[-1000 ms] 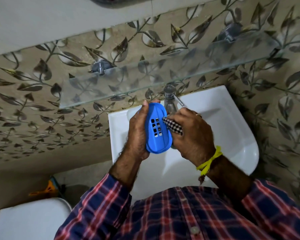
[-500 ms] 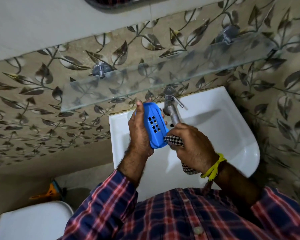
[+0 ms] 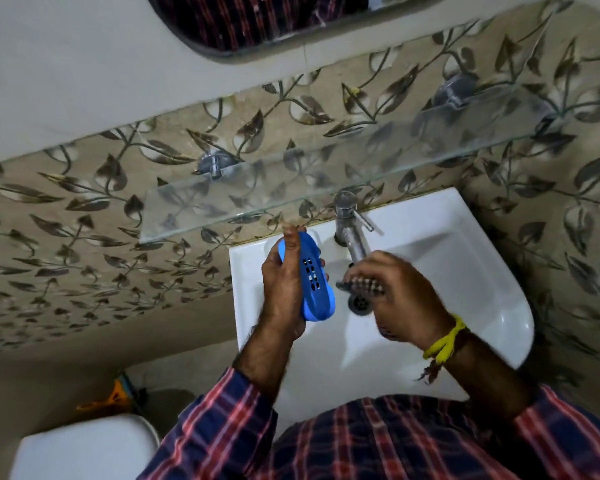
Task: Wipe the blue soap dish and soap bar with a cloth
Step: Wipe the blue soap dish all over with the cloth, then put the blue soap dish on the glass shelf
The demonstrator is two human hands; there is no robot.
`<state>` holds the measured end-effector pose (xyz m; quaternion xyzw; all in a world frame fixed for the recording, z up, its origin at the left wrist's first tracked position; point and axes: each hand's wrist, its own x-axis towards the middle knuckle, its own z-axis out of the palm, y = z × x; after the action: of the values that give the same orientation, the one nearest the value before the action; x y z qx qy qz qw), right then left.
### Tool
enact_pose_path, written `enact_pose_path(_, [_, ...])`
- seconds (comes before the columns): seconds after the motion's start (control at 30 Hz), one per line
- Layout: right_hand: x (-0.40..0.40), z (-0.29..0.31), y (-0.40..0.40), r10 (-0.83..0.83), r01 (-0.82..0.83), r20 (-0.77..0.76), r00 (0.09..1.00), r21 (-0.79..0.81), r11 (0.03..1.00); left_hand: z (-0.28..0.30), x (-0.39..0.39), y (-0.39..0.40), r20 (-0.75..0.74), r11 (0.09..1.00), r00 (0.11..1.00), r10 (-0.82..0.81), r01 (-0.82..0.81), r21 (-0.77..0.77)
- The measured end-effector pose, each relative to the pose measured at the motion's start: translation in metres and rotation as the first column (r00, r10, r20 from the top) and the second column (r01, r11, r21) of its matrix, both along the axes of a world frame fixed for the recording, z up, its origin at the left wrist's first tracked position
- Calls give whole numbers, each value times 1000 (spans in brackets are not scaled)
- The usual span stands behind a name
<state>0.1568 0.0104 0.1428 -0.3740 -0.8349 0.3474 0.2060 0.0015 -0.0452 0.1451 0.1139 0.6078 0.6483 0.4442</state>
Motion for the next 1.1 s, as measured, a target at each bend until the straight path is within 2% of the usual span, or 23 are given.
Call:
enact_pose_path(0.07, [-3, -3, 6, -157, 122, -203, 966, -176, 977, 1, -3, -4, 89, 996, 995, -42, 48, -72])
enact_pose_path(0.1, [-4, -5, 6, -220, 155, -247, 944, -257, 954, 0, -2, -6, 172, 993, 984, -52, 69, -97])
enact_pose_path(0.17, [-6, -10, 5, -311, 188, -260, 914, -410, 893, 0, 4, -12, 281, 989, 959, -35, 74, -131])
enact_pose_path(0.2, [-6, -14, 5, -344, 196, -247, 906, -474, 858, 0, 8, -14, 288, 987, 957, -23, 67, -144])
enact_pose_path(0.27, [-1, -22, 5, -390, 233, -198, 899, -539, 810, 5, 14, -16, 228, 986, 974, -12, 49, -157])
enact_pose_path(0.3, [2, -24, 6, -406, 257, -170, 898, -545, 798, 12, 16, -15, 151, 986, 988, -23, 48, -161])
enact_pose_path(0.37, [3, -25, 9, -446, 283, -152, 882, -585, 760, 27, 17, -12, -136, 978, 983, -119, 93, -188])
enact_pose_path(0.4, [3, -24, 11, -470, 284, -159, 868, -616, 735, 34, 17, -10, -317, 965, 925, -211, 144, -220])
enact_pose_path(0.43, [1, -22, 13, -489, 280, -167, 856, -646, 710, 40, 16, -8, -473, 946, 829, -300, 195, -258])
enact_pose_path(0.53, [-2, -11, 18, -507, 242, -201, 838, -696, 676, 53, 12, -3, -757, 909, 504, -417, 230, -348])
enact_pose_path(0.6, [-3, -3, 22, -507, 203, -243, 827, -712, 672, 64, 7, 2, -870, 912, 286, -401, 218, -349])
enact_pose_path(0.67, [-5, 3, 27, -514, 190, -258, 818, -723, 664, 77, 1, 9, -920, 906, 87, -383, 231, -355])
enact_pose_path(0.77, [-9, 9, 33, -519, 189, -269, 811, -719, 669, 93, -11, 26, -904, 883, -105, -414, 198, -426])
enact_pose_path(0.87, [-12, 13, 37, -523, 190, -281, 804, -712, 675, 102, -28, 46, -879, 870, -195, -435, 159, -466])
enact_pose_path(1.0, [-9, 12, 35, -545, 218, -277, 792, -705, 675, 107, -53, 72, -891, 864, -180, -417, 226, -450])
enact_pose_path(1.1, [-6, 5, 30, -571, 252, -253, 781, -710, 658, 102, -69, 87, -854, 831, -240, -461, 223, -511])
